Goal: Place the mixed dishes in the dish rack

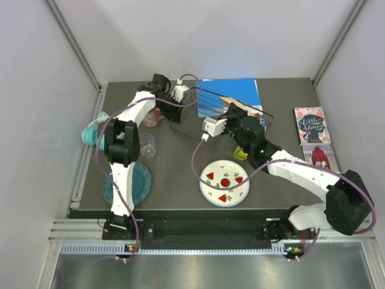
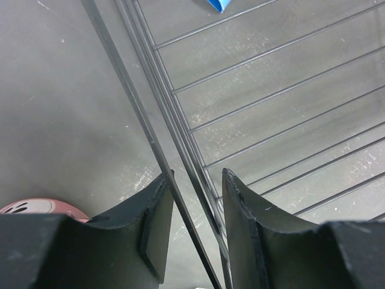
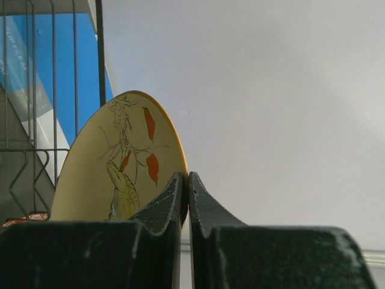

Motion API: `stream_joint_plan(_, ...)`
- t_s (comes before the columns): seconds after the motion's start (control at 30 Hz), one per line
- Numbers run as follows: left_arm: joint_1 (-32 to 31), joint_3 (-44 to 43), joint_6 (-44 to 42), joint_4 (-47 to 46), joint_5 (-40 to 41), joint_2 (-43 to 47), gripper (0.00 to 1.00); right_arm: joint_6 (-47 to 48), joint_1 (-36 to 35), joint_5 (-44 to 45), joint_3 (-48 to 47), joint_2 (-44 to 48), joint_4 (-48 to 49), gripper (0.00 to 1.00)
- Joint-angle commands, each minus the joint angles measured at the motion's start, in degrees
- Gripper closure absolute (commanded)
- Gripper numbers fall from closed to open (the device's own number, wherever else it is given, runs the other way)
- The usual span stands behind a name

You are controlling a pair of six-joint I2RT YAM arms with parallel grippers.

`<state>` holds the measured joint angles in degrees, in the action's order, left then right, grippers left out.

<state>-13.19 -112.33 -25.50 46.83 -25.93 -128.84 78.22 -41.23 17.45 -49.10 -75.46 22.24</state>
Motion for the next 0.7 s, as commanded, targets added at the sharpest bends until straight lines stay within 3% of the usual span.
stream_joint_plan(0.0,-0.2,2.3,-1.9,-2.3,1.7,-0.5,0.58,0.5,1.0,-2.5,-3.6,1.2,-0.6,1.00)
stream_joint_plan(0.27,-0.2,2.6,-2.2,-2.8,2.3,0.0,0.58,-3.3,4.9,-6.4,-8.3,-5.4,-11.3,1.00)
stream_joint_plan(0.67,-0.1,3.0,-2.6,-1.6,2.6,0.6,0.58,-6.8,7.6,-5.2,-9.8,-9.3,-11.3,1.00)
